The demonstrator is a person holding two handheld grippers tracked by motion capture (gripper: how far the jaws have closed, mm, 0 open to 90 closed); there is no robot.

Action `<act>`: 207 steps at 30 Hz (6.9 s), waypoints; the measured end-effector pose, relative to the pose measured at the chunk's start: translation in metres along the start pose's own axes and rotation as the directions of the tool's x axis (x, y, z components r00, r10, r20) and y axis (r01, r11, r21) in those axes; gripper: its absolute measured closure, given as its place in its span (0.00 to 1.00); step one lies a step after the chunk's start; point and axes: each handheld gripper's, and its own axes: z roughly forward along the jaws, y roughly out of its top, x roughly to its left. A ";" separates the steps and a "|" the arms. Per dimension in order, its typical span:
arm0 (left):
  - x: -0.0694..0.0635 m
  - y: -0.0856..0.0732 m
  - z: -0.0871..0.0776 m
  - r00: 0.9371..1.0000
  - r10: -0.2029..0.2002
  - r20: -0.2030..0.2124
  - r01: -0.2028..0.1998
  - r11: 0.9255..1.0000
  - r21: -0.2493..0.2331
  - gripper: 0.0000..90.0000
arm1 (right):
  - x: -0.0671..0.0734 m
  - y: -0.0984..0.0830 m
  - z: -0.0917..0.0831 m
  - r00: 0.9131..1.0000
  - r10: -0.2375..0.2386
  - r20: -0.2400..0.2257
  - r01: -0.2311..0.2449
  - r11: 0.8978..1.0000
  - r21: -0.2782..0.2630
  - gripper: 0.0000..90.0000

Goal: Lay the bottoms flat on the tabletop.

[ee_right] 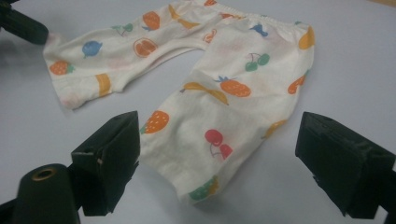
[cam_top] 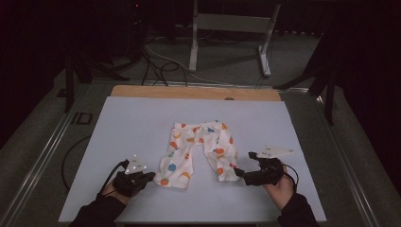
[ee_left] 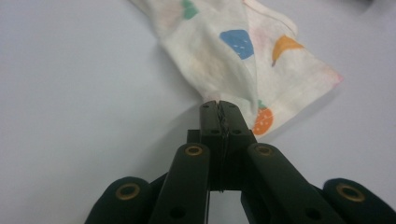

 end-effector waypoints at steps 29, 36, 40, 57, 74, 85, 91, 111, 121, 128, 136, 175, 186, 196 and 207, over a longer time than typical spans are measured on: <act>-0.003 -0.032 0.000 0.983 -0.180 0.018 0.178 0.980 0.092 0.93 | 0.000 0.000 0.000 1.000 0.001 0.001 -0.001 1.000 -0.001 0.15; -0.015 -0.022 -0.007 0.998 -0.050 0.025 0.049 0.999 0.019 0.39 | 0.001 0.000 0.001 1.000 -0.001 -0.001 0.001 1.000 -0.002 0.15; -0.025 -0.012 -0.011 0.997 0.032 0.073 -0.029 0.998 -0.048 0.32 | 0.000 0.000 0.001 1.000 -0.002 -0.001 0.002 1.000 0.001 0.15; -0.075 0.027 0.034 0.919 0.336 0.208 -0.332 0.942 -0.056 0.58 | 0.003 0.000 0.002 1.000 -0.006 -0.009 0.006 1.000 0.000 0.15; -0.061 0.038 0.054 0.951 0.234 0.200 -0.228 0.972 -0.051 0.97 | 0.002 0.000 0.002 1.000 -0.012 -0.014 0.012 1.000 0.001 0.15; -0.051 0.029 0.054 0.961 0.103 0.256 -0.080 0.992 -0.098 0.96 | 0.002 -0.001 0.004 1.000 -0.018 -0.013 0.018 1.000 0.009 0.15; -0.046 0.018 0.058 0.967 0.149 0.205 -0.145 0.989 -0.032 0.95 | 0.002 -0.001 0.003 1.000 -0.021 -0.013 0.021 1.000 0.012 0.15; -0.046 0.020 0.058 0.979 0.181 0.089 -0.176 0.982 -0.061 0.87 | 0.001 -0.002 0.003 1.000 -0.017 -0.015 0.018 1.000 0.017 0.15; -0.061 0.023 0.066 0.949 0.283 0.137 -0.279 0.959 -0.049 0.90 | 0.001 -0.003 0.003 1.000 -0.018 -0.015 0.018 1.000 0.020 0.15; -0.062 0.031 0.057 0.960 0.224 0.171 -0.205 0.971 -0.120 0.97 | 0.001 -0.003 0.002 1.000 -0.014 -0.011 0.015 1.000 0.020 0.16; -0.083 0.034 0.058 0.945 0.267 0.191 -0.245 0.960 -0.134 0.96 | 0.002 -0.003 0.002 1.000 -0.022 -0.011 0.022 1.000 0.022 0.16; -0.051 0.022 0.011 0.966 0.203 0.163 -0.157 0.954 -0.256 0.04 | 0.003 -0.014 0.007 0.999 0.038 -0.004 -0.038 0.998 0.059 0.24; -0.027 -0.007 -0.001 0.982 0.160 0.103 -0.130 0.959 -0.251 0.03 | 0.000 -0.023 0.027 0.995 0.083 0.060 -0.091 0.983 0.160 0.60; -0.020 -0.015 -0.004 0.986 0.136 0.096 -0.108 0.961 -0.254 0.03 | -0.011 -0.024 0.023 0.985 0.171 0.031 -0.174 0.958 0.227 1.00; -0.013 -0.015 -0.007 0.993 0.102 0.066 -0.076 0.945 -0.317 0.03 | -0.026 -0.014 -0.021 0.965 0.251 0.076 -0.256 0.965 0.061 1.00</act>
